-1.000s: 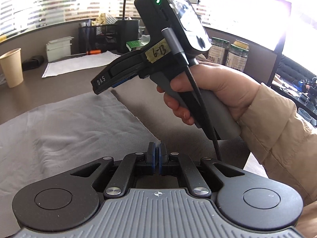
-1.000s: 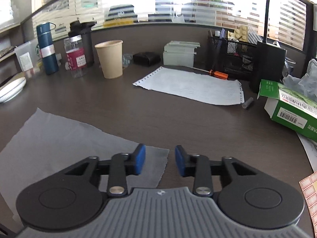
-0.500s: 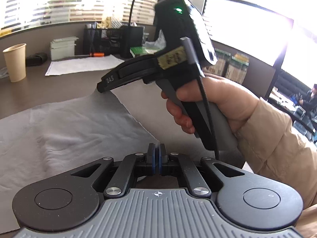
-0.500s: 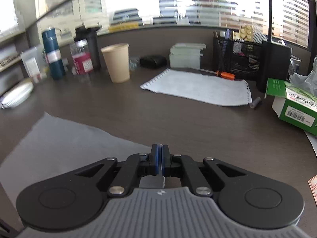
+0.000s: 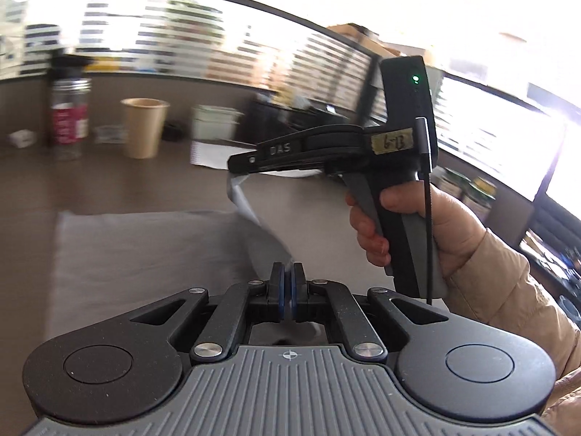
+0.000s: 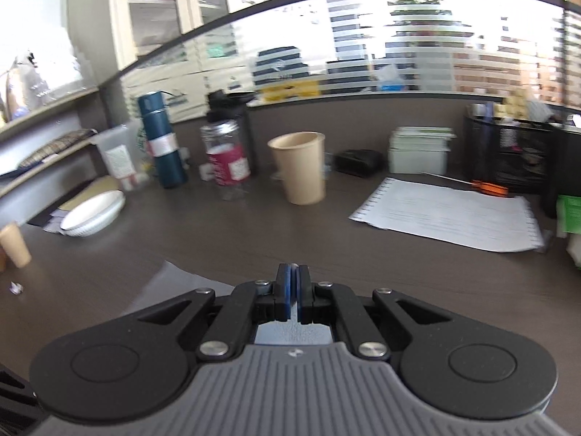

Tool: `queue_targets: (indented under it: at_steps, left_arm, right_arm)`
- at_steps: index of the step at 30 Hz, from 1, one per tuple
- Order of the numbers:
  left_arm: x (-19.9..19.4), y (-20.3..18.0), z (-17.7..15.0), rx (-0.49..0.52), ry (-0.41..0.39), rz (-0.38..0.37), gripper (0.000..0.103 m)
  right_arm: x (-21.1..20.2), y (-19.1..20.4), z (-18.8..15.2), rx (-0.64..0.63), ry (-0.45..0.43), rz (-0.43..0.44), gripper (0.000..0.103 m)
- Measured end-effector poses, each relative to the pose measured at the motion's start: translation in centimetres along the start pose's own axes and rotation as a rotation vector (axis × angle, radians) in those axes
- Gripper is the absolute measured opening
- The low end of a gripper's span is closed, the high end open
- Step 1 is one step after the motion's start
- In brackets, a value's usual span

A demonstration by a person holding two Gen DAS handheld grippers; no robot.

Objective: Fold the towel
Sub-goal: 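Lift the held edge with both grippers and fold it over onto the towel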

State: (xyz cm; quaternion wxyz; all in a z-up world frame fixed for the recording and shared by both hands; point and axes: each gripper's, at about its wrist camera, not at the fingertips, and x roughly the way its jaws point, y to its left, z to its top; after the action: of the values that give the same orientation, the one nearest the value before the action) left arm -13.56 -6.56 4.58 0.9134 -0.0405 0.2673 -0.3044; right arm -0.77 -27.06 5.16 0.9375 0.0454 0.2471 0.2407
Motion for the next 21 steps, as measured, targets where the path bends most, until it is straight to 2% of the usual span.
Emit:
queue_targets:
  at_steps: [8, 16, 21]
  left_arm:
    - [-4.5, 3.7, -0.8, -0.097, -0.033, 0.089, 0.005]
    - [-6.6, 5.8, -1.4, -0.170, -0.030, 0.129, 0.005]
    - [-6.3, 7.4, -2.1, -0.227, -0.001, 0.133, 0.006]
  right_arm:
    - [4.6, 5.7, 1.3, -0.010, 0.023, 0.103, 0.004]
    - [7.0, 8.9, 2.1, -0.060, 0.048, 0.135, 0.004]
    - [8.6, 10.0, 1.5, -0.093, 0.090, 0.131, 0.004]
